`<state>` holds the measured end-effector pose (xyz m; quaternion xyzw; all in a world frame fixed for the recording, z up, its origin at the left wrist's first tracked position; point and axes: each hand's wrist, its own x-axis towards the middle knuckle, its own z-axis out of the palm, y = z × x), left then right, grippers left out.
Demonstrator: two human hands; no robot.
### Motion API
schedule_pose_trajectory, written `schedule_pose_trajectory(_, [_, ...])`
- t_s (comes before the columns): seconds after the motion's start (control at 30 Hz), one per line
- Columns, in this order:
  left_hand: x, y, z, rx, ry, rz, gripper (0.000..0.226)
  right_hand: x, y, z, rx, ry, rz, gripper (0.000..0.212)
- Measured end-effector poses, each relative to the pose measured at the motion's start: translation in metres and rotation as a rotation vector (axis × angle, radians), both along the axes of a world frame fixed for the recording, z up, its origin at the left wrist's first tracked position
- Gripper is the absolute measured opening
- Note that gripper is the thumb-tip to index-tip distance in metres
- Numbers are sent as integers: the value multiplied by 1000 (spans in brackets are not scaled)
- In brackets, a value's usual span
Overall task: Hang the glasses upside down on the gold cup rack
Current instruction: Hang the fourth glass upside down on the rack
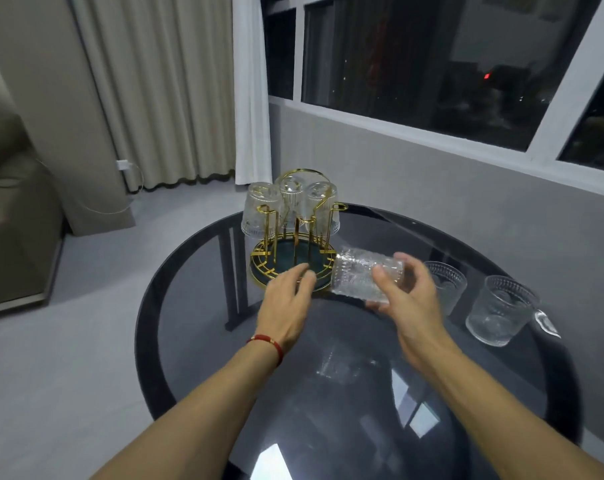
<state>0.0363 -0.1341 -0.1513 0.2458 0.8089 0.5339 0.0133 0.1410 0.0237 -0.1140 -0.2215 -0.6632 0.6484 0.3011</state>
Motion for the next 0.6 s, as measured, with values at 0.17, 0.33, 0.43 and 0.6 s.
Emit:
schedule_pose_trajectory(0.17, [-24, -10, -38, -566, 322, 13, 61, -25, 16, 29, 294, 13, -198, 71])
schedule_pose_trajectory(0.33, [-24, -7, -49, -606, 366, 38, 64, -71, 28, 64, 374, -68, -269, 78])
schedule_pose_trajectory(0.43, [-26, -6, -52, -598, 373, 52, 62, -95, 30, 77, 452, -138, -269, 80])
schedule_pose_trajectory(0.6, [-26, -5, -51, -595, 364, 53, 62, -120, 20, 81, 639, -193, -138, 78])
